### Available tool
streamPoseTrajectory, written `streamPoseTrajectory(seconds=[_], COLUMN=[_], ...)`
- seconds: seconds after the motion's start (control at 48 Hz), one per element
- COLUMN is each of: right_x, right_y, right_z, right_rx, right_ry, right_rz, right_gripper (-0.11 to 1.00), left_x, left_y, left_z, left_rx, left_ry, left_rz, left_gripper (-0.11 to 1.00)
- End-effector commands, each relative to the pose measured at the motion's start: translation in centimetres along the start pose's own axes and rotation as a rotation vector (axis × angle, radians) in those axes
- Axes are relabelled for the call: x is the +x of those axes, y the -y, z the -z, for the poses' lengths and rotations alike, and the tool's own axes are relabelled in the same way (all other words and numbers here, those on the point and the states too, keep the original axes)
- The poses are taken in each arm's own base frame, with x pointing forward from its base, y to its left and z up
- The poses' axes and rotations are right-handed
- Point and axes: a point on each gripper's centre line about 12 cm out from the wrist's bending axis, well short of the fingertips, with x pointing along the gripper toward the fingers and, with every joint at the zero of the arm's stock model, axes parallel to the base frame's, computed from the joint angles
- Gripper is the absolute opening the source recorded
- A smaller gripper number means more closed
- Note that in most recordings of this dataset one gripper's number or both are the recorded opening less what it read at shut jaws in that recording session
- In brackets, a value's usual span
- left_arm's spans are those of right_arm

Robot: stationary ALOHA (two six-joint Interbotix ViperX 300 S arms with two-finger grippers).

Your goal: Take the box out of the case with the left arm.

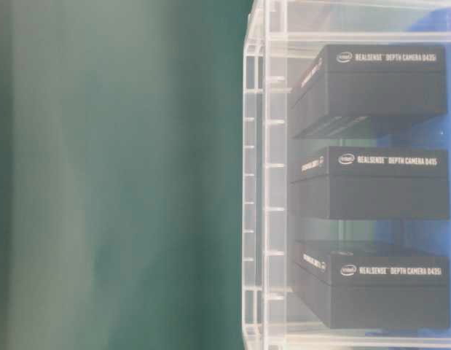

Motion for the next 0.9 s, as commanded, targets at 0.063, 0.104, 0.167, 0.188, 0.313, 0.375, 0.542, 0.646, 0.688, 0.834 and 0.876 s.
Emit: streamPoseTrajectory(seconds=[0.063, 0.104, 0.167, 0.188, 0.313, 0.375, 0.542, 0.646, 0.688, 0.834, 0.876], right_x=[0.4, 0.5, 0.6, 0.6, 0.6, 0.7, 1.3, 1.5, 1.7, 2.0, 2.0], right_y=[0.1, 0.1, 0.1, 0.1, 0.1, 0.1, 0.1, 0.1, 0.1, 0.1, 0.1], right_z=[0.0, 0.1, 0.1, 0.0, -0.5, -1.3, -5.3, -7.4, -8.1, -10.1, -10.6], right_rx=[0.000, 0.001, 0.001, 0.001, 0.001, 0.004, 0.038, 0.062, 0.067, 0.070, 0.070], right_ry=[-0.037, -0.067, -0.104, -0.112, -0.135, -0.123, -0.055, -0.046, -0.052, -0.067, -0.069], right_rz=[0.003, 0.005, 0.004, 0.004, 0.005, 0.004, 0.006, 0.007, 0.007, 0.008, 0.008], right_gripper=[0.00, 0.00, 0.00, 0.00, 0.00, 0.00, 0.00, 0.00, 0.00, 0.00, 0.00], left_x=[0.1, 0.1, 0.1, 0.0, -0.1, -0.1, 0.0, 0.1, 0.2, 0.1, 0.1], left_y=[0.1, 0.1, 0.1, 0.1, 0.1, 0.2, 0.4, 0.5, 0.5, 0.4, 0.4], left_z=[0.0, -0.1, -0.3, -0.4, -0.7, -1.1, -3.1, -4.6, -5.4, -8.0, -8.7], left_rx=[0.018, 0.018, 0.018, 0.018, 0.013, 0.004, -0.020, -0.021, -0.020, -0.019, -0.019], left_ry=[-0.058, -0.063, -0.067, -0.067, -0.066, -0.058, -0.045, -0.059, -0.071, -0.091, -0.094], left_rz=[0.008, 0.009, 0.009, 0.007, 0.008, 0.009, 0.021, 0.024, 0.023, 0.019, 0.020], left_gripper=[0.01, 0.01, 0.01, 0.01, 0.01, 0.01, 0.01, 0.01, 0.01, 0.01, 0.01])
